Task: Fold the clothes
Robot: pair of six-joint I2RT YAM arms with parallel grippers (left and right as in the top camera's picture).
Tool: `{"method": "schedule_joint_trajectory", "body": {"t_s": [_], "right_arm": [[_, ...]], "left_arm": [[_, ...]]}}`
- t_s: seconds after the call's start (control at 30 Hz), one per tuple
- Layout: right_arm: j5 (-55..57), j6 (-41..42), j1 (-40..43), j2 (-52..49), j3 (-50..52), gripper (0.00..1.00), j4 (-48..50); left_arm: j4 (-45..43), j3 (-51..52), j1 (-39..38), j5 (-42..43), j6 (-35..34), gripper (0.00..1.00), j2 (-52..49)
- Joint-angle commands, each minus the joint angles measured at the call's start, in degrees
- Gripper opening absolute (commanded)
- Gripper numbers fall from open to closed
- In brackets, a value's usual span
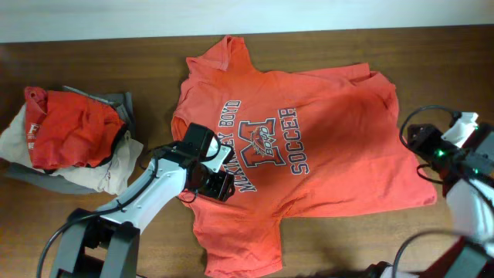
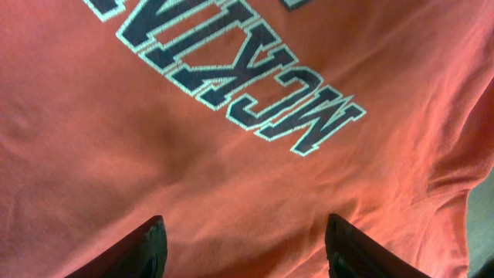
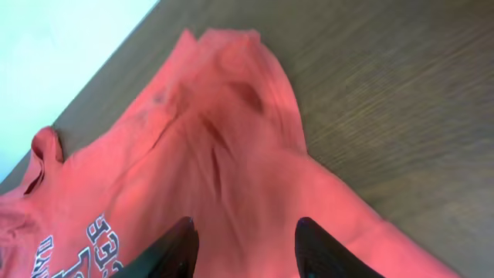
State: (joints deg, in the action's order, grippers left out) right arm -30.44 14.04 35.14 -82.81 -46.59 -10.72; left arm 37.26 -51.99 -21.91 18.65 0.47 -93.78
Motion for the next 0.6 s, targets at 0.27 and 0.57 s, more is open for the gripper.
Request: {"method": "schedule_joint_trajectory", "body": {"t_s": [0.27, 0.57], "right_arm": [[-5.6, -3.3, -4.6, -26.0, -26.5, 0.45, 0.5], [-0.6, -5.4, -6.9, -40.6, -37.2, 0.45, 1.2]], "left_arm": [[-1.6, 0.3, -0.1, 0.0, 1.1, 0.67, -0.5], [-1.5, 0.3, -0.1, 0.0, 1.1, 0.67, -0.5]]}}
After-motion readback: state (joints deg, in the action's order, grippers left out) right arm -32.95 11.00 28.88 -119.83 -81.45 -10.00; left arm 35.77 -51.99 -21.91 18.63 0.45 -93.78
